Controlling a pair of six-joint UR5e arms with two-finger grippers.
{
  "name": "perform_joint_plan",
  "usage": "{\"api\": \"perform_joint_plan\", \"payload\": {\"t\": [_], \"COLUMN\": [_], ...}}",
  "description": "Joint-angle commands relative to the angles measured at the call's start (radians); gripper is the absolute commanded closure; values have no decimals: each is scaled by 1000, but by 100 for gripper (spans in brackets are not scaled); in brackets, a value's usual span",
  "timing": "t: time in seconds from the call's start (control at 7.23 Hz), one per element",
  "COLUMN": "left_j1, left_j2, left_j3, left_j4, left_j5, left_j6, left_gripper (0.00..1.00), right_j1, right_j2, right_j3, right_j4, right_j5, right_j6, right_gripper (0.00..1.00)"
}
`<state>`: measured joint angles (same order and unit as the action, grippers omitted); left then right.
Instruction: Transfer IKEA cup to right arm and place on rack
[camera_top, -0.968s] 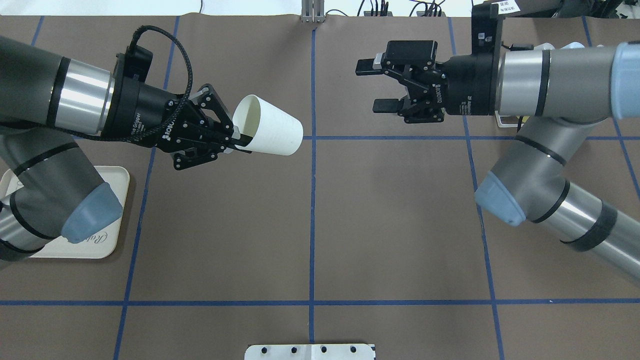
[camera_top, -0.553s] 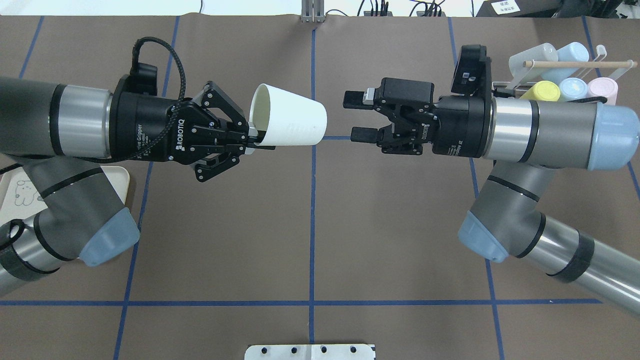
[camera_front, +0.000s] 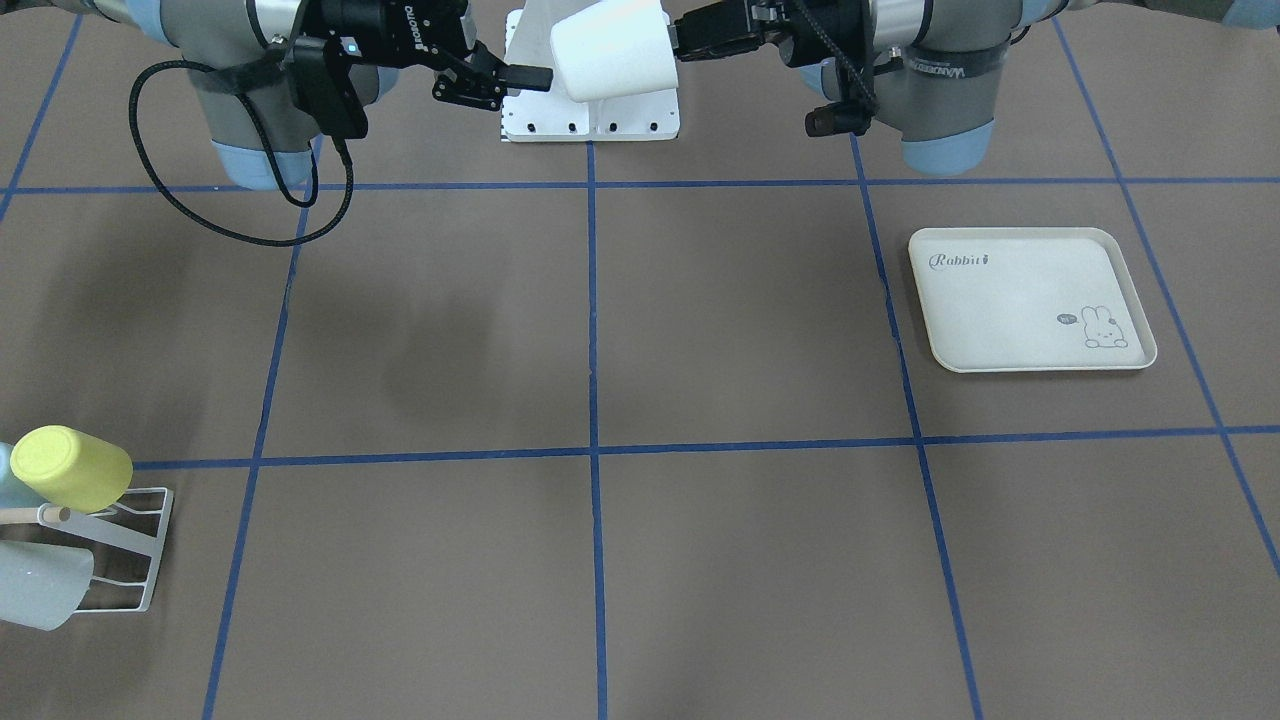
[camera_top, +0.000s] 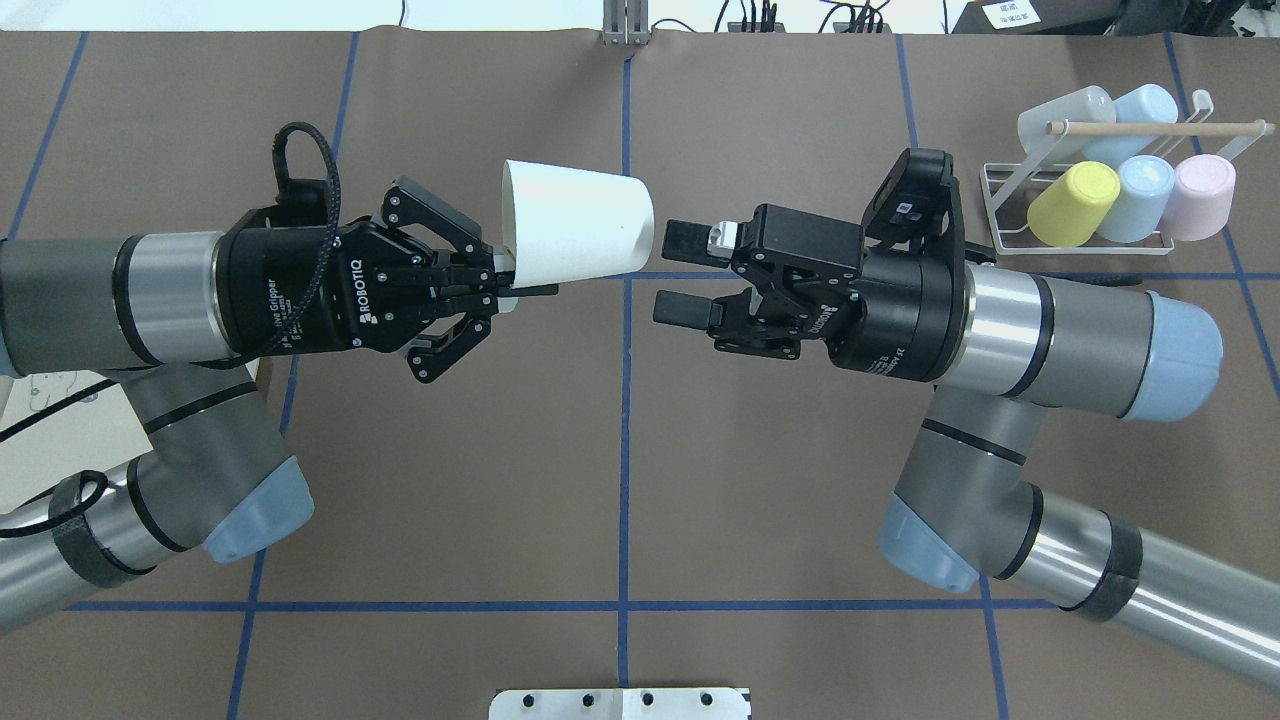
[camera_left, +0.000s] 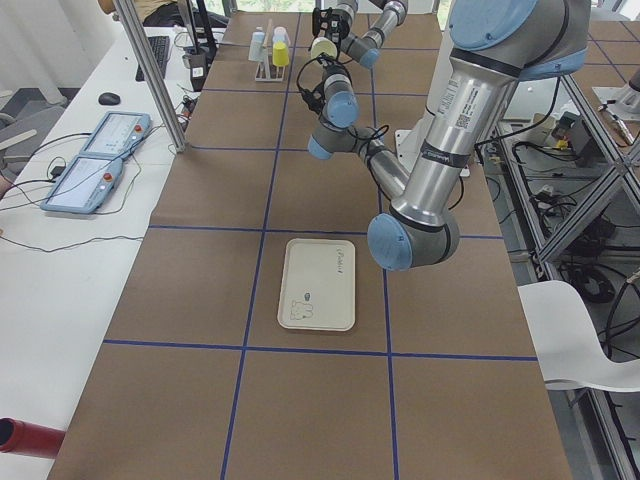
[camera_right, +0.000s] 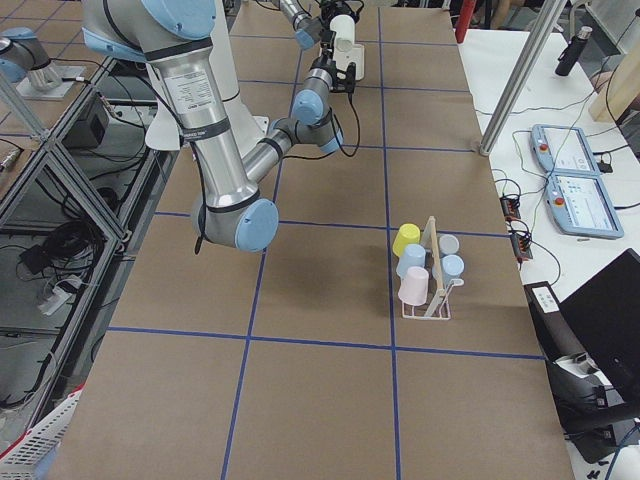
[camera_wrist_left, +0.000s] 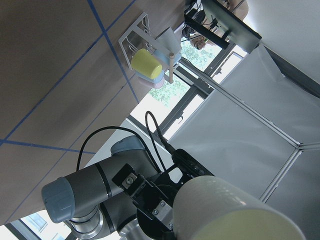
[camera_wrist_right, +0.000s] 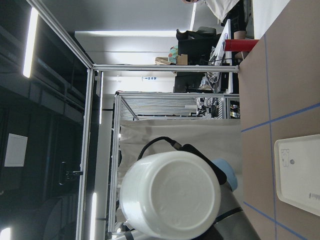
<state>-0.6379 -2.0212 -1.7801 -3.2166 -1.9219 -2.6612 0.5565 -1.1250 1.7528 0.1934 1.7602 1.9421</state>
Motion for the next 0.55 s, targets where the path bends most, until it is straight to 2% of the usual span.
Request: {"api": "perform_joint_plan", "payload": {"t": [0.0,0.14,0.42], "left_j1": [30,41,64], "left_j2": [-2,-2,-2], "left_j3": [4,8,11], "left_j4": [-47,-96,-103], "left_j5": [1,1,1], "left_j6": [-61,-101,-112], "left_gripper": [100,100,100], "right_j1": [-33,-35,-38], "right_j2": [14,14,14], "right_j3": [-1,-1,1], "right_j4": [20,21,21], "right_j5": [-45,-44,-44], "right_j6": [1,1,1], "right_gripper": [2,2,2]}}
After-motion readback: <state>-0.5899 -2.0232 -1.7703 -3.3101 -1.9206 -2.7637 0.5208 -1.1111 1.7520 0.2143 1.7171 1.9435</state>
